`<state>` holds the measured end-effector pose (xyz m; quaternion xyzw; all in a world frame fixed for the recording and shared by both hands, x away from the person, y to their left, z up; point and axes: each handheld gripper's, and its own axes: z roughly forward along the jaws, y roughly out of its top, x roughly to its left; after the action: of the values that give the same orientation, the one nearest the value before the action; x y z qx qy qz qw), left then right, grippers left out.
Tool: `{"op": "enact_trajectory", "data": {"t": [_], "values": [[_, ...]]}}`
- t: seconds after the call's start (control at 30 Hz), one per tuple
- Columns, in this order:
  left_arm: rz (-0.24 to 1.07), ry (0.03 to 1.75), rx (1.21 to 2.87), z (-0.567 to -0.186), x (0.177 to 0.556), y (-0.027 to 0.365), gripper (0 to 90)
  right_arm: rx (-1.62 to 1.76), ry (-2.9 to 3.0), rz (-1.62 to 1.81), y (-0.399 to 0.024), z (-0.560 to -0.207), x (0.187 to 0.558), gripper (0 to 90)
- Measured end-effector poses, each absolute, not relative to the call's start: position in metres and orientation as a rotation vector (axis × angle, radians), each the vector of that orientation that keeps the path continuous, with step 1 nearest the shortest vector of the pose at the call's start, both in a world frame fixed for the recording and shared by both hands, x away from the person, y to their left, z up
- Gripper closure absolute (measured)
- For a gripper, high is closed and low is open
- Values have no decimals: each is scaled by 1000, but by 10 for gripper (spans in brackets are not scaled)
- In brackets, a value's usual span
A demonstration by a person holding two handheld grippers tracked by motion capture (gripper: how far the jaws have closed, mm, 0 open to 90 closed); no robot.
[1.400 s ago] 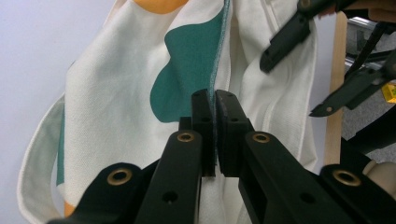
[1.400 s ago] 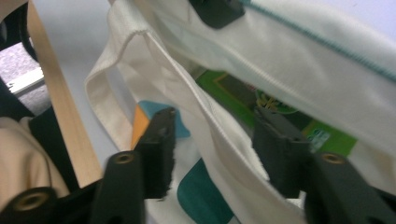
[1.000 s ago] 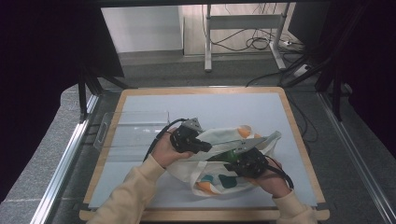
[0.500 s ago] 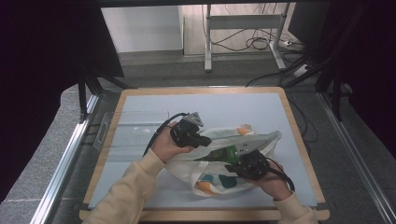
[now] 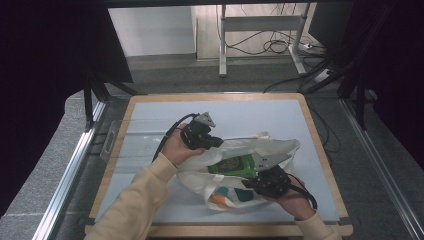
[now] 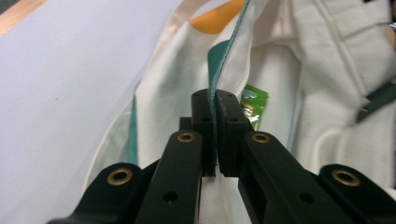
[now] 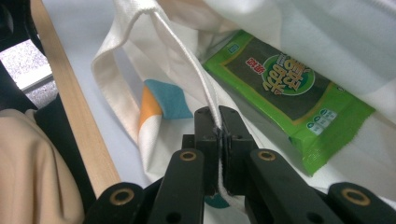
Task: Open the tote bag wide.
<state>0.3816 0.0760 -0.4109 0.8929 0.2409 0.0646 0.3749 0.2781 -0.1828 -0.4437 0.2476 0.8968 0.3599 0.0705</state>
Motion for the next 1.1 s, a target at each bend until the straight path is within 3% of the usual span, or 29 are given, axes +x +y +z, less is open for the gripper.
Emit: {"op": "enact_trajectory", "data": {"t": [1.1], "values": [[254, 886, 2209, -420, 447, 84, 881, 603, 2831, 1028, -174, -473, 244, 868]]}}
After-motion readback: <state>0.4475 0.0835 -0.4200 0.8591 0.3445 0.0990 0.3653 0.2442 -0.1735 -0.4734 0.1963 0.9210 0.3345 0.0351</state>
